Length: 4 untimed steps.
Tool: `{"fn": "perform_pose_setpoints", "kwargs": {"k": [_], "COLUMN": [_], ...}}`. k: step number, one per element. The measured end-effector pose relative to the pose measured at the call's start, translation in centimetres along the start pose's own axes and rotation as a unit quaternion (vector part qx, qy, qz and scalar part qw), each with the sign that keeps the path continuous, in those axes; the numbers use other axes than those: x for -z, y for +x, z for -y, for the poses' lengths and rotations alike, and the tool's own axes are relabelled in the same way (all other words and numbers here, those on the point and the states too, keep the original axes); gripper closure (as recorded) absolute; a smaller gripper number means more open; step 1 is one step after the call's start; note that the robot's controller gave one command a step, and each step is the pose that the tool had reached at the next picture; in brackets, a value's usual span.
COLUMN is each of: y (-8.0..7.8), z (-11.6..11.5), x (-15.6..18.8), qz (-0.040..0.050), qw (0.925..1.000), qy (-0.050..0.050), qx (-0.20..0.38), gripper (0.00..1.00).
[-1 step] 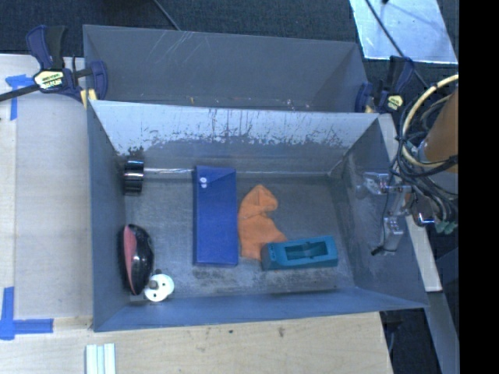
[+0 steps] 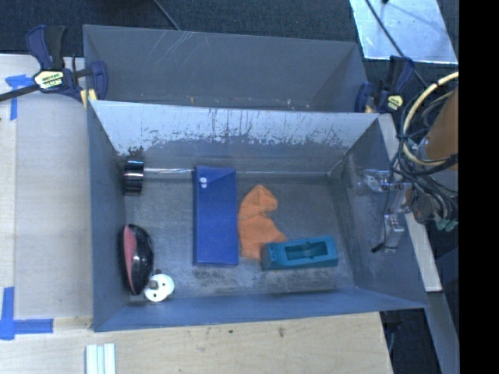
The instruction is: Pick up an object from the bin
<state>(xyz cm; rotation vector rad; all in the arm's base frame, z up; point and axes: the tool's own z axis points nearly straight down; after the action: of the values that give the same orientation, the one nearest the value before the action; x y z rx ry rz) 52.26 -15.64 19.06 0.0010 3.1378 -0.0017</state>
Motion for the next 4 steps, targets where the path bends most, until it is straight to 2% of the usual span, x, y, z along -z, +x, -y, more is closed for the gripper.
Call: {"fn": "perform_pose_setpoints", "kwargs": {"k": [1,2,3,4], "y": [2.0,2.4,2.1,3.4], "z": [-6.3,-8.6,-9.7,-10.8], "x": [-7.9,-11.5,-6.5,-10.4], "qz": [0.0016,-0.0028,0.0019,0.0000], "qw": [0.9993,0.9979,0.9961,0.9989], "qy": [0.000,-0.001,0.000,0.000], "qx": [0.039,0.064,0.088,0.047], "gripper": [0.00,0.00,0.00,0.00]}}
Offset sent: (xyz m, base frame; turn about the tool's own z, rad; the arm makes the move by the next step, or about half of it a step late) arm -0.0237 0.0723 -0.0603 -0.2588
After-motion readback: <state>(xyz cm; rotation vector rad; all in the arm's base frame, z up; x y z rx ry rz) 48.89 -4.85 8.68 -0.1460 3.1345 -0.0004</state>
